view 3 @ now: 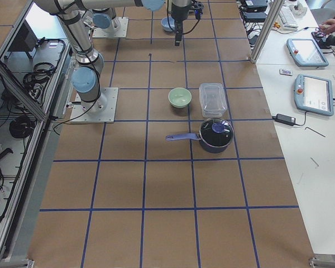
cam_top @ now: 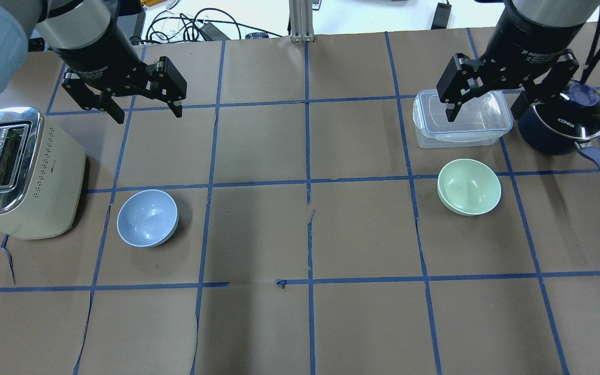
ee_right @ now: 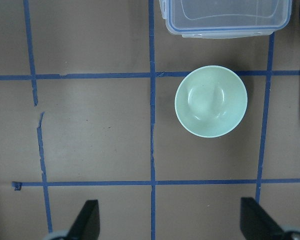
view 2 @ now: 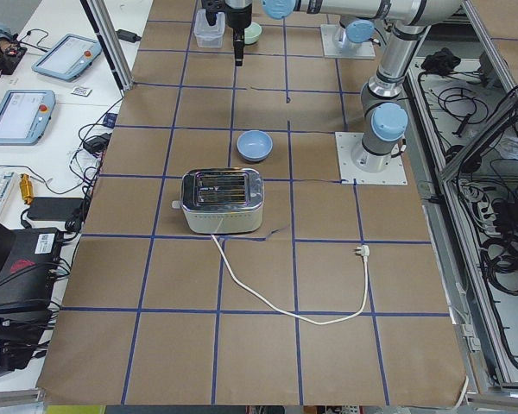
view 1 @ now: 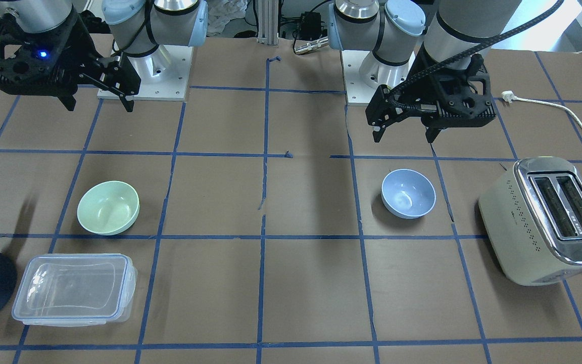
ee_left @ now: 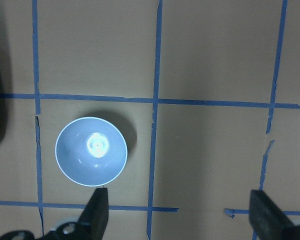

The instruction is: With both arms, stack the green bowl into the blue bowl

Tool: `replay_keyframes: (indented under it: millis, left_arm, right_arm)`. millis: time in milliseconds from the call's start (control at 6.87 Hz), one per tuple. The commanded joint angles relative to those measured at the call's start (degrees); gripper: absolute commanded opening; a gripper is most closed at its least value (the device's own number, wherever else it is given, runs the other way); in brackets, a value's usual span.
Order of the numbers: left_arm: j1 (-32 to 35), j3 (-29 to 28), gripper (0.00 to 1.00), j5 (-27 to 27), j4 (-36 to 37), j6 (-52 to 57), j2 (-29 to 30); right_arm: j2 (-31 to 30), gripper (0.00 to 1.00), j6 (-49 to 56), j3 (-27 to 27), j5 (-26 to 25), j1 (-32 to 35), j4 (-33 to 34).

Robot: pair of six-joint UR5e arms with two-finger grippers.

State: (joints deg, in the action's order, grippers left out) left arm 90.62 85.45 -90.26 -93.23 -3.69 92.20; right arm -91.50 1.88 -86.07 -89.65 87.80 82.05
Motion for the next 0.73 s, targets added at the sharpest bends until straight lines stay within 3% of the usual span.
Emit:
replay_keyframes:
  millis: [0,583]
  left_arm:
    - [0.0,0.1,1.00,0.0,0.1,0.0,0.0]
    - [0.0,0.2,1.00,0.0,0.0,0.0,0.0]
  right_arm:
    - [-0.1,1.00,-0.1,-0.4,-0.1,0.0,0.0]
    - [0.0,1.00,0.1,-0.5,0.1,0.0,0.1]
